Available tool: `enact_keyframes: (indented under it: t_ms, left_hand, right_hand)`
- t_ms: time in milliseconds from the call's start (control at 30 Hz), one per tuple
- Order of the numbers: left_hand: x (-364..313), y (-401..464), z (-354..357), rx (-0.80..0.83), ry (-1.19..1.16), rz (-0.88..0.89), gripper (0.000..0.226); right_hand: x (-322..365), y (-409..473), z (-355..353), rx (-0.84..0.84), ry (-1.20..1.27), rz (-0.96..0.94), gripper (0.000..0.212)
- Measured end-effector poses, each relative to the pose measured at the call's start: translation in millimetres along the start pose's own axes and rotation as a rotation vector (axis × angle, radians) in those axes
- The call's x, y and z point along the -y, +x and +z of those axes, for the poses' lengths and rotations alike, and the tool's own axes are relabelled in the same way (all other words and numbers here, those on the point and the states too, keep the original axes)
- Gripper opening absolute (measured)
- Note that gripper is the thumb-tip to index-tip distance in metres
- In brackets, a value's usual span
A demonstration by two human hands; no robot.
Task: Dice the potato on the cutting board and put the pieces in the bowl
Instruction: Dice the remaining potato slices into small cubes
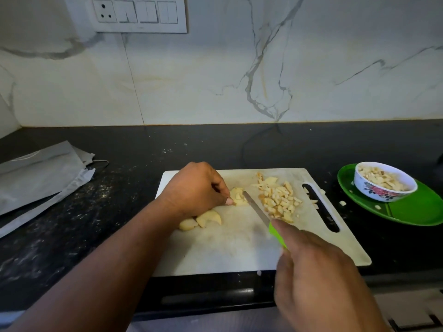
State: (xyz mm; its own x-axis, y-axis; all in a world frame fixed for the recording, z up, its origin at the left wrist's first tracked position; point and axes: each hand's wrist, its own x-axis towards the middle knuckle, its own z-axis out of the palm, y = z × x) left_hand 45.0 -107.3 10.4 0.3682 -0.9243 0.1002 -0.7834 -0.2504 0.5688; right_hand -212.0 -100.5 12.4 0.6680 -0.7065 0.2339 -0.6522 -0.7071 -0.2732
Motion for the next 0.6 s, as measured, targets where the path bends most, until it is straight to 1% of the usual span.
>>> enact_keyframes:
  t_ms: [67,100,233,367,467,600]
  left_hand:
    - [-1.1,-1.2,0.0,0.0,0.023,0.009,0.004]
    - [-2.0,-1.7,0.4,-0.005,0.03,0.008,0.004]
    - [-3.2,-1.0,1.6,-0.024,0.039,0.001,0.005]
    - [-2.1,1.5,1.2,-0.016,0.026,-0.009,0.004]
    - [-2.5,3.2,2.3,-0.002,0.028,-0.039,0.004]
    - [-3.2,3.9,3.3,0.002,0.048,-0.027,0.005]
  right_hand:
    - [8.7,13.0,-1.6,-0.133,0.051,-0.058,0.055]
    - [13.7,17.9,-1.7,-0.161,0.08,-0.071,0.055]
    - [23.0,31.8,8.4,-0.097,0.133,-0.058,0.052]
    - [22.8,34.7,16.3,-0.083,0.146,-0.056,0.052]
    - [19.8,29.8,18.7,-0.051,0.125,-0.055,0.055]
    - [17.4,20.9,17.7,-0.015,0.1,-0.026,0.06]
